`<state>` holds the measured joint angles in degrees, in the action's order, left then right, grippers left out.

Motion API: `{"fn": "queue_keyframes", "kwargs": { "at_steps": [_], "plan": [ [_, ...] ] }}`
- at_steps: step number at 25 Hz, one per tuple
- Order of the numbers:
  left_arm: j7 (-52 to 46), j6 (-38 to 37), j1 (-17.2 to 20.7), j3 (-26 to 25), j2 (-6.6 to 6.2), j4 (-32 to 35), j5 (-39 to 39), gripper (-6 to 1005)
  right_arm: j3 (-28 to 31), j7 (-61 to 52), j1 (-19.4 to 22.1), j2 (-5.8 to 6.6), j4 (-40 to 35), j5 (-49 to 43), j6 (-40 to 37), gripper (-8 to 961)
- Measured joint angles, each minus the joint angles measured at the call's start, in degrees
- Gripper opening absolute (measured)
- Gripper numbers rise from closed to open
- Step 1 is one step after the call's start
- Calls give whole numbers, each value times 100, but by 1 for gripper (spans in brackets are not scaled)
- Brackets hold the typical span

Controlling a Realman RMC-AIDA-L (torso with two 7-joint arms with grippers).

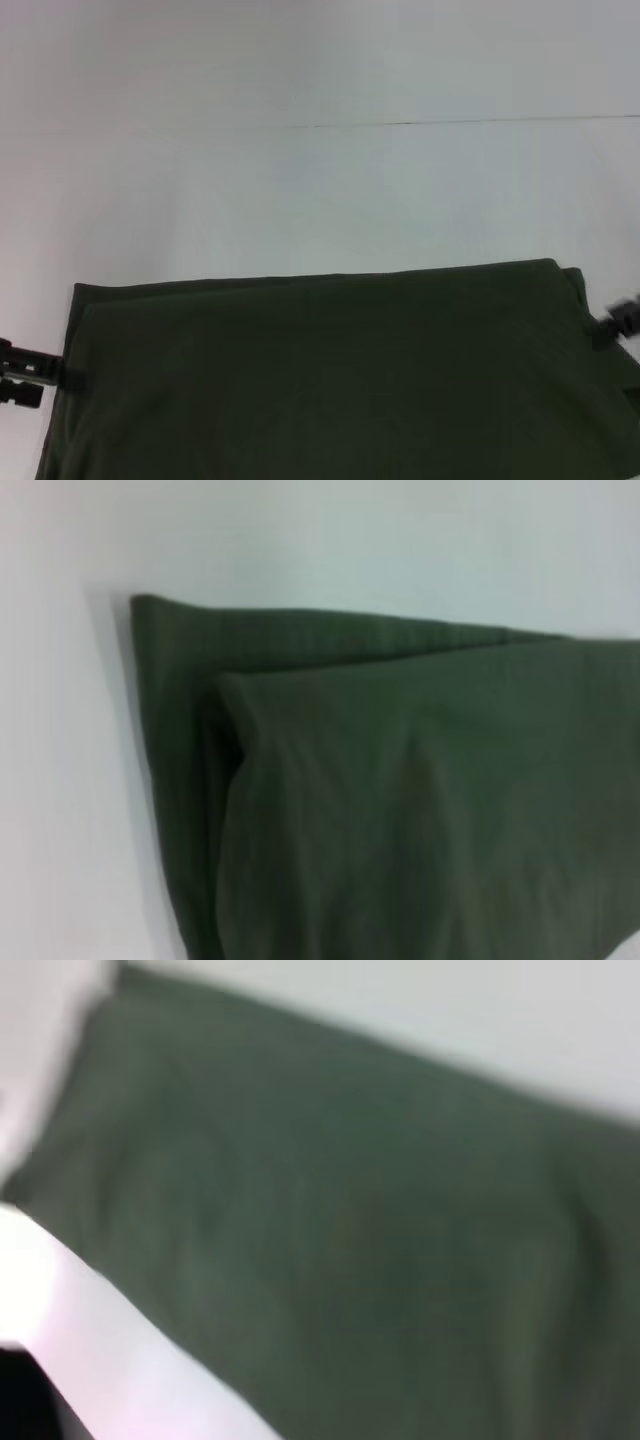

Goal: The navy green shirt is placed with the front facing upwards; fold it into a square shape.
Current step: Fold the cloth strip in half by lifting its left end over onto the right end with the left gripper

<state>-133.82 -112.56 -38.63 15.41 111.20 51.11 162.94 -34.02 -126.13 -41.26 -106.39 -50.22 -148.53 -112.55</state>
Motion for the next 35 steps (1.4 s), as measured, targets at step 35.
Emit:
{"fn": "queue_keyframes", "kwargs": {
  "at_steps": [35],
  "plan": [
    [-988,1478,-123,788,-1,-625,71,890,211,6243,817,-1328,1387,1913,1664,900]
  ]
}}
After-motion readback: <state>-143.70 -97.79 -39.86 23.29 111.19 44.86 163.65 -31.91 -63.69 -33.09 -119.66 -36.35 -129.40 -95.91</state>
